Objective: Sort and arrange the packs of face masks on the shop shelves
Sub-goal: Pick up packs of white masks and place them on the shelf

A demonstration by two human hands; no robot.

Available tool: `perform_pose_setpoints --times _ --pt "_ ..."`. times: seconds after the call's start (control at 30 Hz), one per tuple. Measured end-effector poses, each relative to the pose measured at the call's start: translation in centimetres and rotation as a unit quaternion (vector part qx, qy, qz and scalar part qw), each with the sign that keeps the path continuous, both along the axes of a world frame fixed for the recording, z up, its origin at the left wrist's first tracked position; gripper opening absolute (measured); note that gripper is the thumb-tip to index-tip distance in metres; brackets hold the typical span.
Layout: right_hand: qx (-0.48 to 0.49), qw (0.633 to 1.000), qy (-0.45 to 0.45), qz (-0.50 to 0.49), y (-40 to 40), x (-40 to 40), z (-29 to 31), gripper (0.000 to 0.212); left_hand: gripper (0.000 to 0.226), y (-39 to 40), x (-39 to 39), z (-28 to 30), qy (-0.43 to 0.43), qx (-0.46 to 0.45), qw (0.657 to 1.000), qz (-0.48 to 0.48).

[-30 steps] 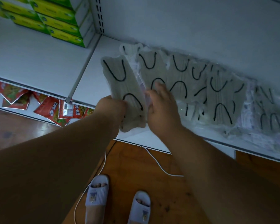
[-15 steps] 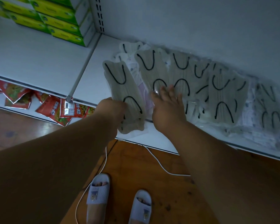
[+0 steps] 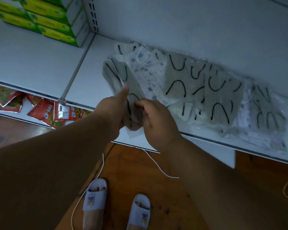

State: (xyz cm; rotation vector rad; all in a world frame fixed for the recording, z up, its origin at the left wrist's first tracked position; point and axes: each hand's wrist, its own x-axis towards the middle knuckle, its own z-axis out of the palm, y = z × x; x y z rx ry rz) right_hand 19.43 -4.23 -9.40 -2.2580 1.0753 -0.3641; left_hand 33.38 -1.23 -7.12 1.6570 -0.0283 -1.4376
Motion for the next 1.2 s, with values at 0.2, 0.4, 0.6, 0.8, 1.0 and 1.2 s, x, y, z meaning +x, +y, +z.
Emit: perform_pose_setpoints --times 0.2,0.4,0.6,0.8,1.0,1.2 --pt "-0.09 0.985 0.146 -0.022 -2.4 -2.4 0.0 0.066 0.011 -0.1 -0.9 -0.7 -0.116 0.04 0.99 -0.068" --pt "-0.023 0.92 0.384 -0.074 -5.9 -4.6 -1.6 0.054 0.023 0.0 -1.7 -1.0 -0.137 0.026 0.985 -0.103" --pt "-0.02 0.987 0.128 -0.092 -3.3 -3.6 -0.1 0.041 0.005 0.0 -2.1 -0.8 -0.123 0.013 0.988 -0.087" --pt "0.032 0.998 -0.007 -0.045 0.5 -3.5 0.1 0.03 0.05 -0.6 -2.8 -0.5 -0.055 -0.019 0.996 -0.062" --pt "-0.006 1.0 -0.019 -0.021 -0.5 -5.3 -0.7 0.037 0.024 -0.5 -3.9 -0.6 -0.079 -0.007 0.99 -0.116" --pt "0.384 0.843 -0.134 -0.352 -0.8 -4.8 1.7 0.059 0.014 1.5 -4.3 0.5 -0.065 -0.003 0.99 -0.122"
